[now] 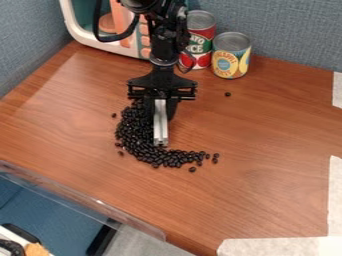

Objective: Sweep into pile

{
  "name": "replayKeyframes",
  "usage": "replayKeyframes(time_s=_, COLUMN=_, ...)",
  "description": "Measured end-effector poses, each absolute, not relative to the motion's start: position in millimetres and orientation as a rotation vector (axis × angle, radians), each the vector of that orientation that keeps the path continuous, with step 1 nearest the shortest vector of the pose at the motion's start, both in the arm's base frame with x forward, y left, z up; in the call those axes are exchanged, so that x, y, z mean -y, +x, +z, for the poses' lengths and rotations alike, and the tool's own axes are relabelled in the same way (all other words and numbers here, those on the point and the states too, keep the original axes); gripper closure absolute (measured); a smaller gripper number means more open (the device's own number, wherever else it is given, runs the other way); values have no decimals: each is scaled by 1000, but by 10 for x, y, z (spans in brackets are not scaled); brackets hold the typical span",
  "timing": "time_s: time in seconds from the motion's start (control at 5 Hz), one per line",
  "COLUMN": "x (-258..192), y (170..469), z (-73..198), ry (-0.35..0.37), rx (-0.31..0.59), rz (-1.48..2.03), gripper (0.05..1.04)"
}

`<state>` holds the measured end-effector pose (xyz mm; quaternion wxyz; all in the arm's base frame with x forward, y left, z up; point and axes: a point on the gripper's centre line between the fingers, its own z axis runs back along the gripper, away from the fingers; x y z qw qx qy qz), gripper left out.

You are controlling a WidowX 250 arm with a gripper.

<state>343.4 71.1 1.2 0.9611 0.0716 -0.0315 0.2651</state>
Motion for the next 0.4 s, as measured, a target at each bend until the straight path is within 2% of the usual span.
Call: replayKeyframes(time_s=0.4, x=-701, y=3563, z=115, ry=79, rx=81, rz=541, gripper=716)
